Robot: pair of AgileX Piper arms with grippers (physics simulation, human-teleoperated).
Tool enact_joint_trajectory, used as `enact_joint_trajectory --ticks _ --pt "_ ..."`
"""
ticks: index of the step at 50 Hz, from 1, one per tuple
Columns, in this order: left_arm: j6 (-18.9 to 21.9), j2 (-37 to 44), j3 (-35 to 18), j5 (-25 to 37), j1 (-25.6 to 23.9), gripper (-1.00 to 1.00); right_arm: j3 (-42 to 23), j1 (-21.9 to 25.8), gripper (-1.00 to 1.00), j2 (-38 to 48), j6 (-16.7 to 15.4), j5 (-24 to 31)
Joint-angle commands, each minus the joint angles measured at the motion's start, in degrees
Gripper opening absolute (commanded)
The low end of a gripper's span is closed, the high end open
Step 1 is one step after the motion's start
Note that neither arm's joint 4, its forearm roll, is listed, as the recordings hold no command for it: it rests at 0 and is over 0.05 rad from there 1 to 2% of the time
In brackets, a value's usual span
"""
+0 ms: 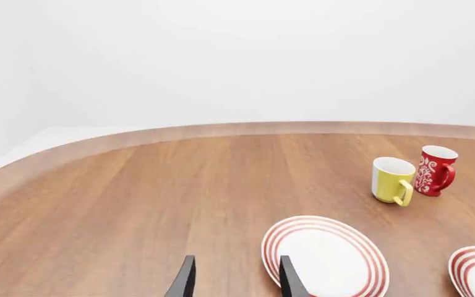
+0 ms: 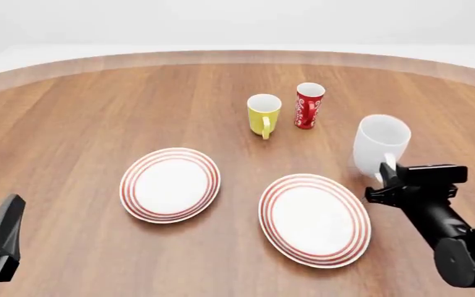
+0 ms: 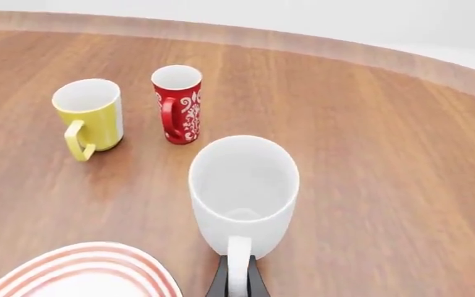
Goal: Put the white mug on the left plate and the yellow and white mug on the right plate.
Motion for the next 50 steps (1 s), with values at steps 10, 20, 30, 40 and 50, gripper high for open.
enact_joint_trajectory --ticks 10,20,30,40,50 --pt "0.0 0.0 0.0 0.0 0.0 1.00 1.7 2.2 -1.00 -7.7 0.7 3.2" --pt "0.0 0.0 0.0 0.0 0.0 1.00 1.6 4.5 -1.00 -13.2 0.4 7.5" --pt "0.0 0.0 0.0 0.0 0.0 1.00 0.9 7.7 -1.00 -18.3 0.4 12.5" --pt "0.0 0.0 0.0 0.0 0.0 1.00 0.5 10.4 -1.00 -22.7 -0.2 16.6" --pt "0.0 0.0 0.0 0.0 0.0 1.00 -0.7 12.8 -1.00 -24.7 -0.8 19.5"
